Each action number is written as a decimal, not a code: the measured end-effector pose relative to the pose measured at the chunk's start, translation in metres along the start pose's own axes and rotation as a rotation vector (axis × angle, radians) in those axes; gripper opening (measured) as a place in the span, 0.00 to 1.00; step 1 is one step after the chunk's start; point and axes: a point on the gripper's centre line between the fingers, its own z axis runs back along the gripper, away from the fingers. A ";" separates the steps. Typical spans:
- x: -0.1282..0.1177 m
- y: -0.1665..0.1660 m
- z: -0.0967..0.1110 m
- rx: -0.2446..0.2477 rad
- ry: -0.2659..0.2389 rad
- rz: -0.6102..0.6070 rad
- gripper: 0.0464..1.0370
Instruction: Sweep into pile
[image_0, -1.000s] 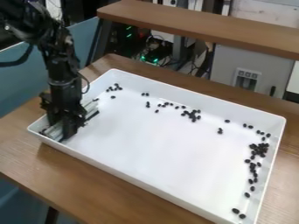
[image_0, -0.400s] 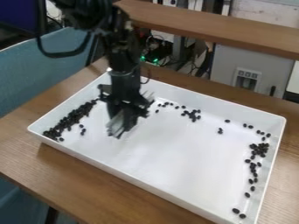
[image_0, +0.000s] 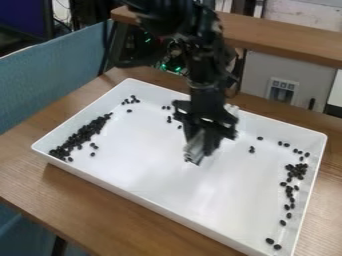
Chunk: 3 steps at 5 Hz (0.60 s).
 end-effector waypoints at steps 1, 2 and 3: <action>0.008 -0.046 -0.017 -0.054 0.039 -0.033 0.35; 0.018 -0.092 -0.035 -0.078 0.058 -0.030 0.35; 0.022 -0.116 -0.040 -0.060 0.080 -0.043 0.35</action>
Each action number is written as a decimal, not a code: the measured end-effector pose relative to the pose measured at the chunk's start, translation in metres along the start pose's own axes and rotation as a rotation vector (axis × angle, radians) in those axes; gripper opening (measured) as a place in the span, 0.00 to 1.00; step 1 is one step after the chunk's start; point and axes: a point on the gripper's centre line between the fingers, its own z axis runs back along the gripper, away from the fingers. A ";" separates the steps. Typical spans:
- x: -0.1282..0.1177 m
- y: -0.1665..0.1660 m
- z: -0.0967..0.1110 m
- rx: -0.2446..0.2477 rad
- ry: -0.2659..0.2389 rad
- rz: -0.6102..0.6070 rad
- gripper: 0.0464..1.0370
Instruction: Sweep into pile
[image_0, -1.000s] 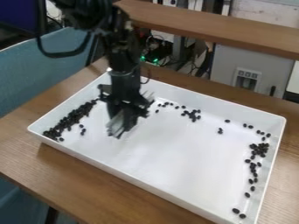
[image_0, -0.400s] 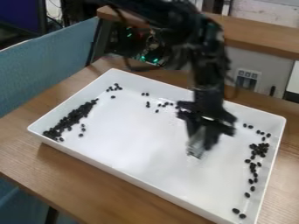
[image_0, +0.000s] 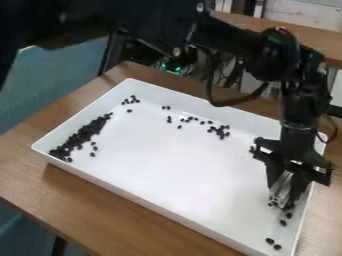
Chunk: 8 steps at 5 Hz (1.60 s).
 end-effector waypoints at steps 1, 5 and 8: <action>0.003 -0.003 -0.002 -0.017 0.010 0.016 0.35; 0.036 0.002 -0.014 -0.013 0.027 -0.010 0.35; -0.007 0.115 -0.002 0.009 0.038 0.228 0.35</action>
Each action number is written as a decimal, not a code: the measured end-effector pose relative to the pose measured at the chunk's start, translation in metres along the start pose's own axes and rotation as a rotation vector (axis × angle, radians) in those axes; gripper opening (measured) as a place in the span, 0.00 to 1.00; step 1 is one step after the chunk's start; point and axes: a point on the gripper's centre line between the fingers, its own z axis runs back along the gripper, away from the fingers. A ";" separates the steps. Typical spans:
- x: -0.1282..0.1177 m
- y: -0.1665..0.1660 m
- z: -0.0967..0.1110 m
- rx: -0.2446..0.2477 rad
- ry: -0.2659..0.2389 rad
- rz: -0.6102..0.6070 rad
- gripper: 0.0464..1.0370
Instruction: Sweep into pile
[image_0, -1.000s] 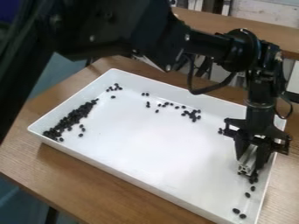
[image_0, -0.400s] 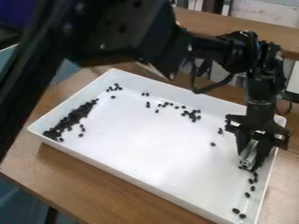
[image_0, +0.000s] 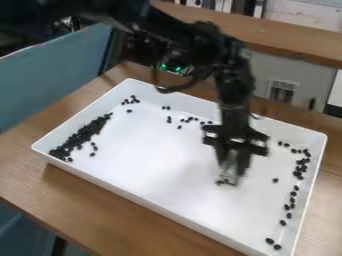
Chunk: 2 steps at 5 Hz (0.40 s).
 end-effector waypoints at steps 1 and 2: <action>0.008 0.045 0.004 -0.014 -0.002 0.077 0.35; 0.020 0.081 0.010 -0.018 0.021 0.078 0.35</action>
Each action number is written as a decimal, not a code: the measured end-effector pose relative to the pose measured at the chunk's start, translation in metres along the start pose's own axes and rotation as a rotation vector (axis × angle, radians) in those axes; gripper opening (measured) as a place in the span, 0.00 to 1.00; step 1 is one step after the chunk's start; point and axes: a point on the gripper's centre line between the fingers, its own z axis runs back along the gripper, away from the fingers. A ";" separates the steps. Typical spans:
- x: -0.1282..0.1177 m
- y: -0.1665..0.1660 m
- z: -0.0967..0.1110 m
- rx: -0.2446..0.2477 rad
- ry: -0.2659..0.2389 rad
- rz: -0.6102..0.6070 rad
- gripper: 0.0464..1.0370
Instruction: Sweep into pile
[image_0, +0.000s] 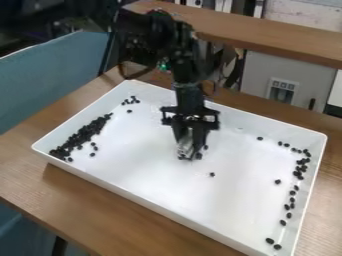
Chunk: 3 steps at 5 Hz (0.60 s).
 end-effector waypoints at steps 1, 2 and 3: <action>0.007 0.020 0.004 0.007 -0.001 0.016 0.35; 0.004 0.028 0.004 0.007 0.002 0.038 0.35; -0.017 0.089 0.014 0.054 -0.042 0.177 0.35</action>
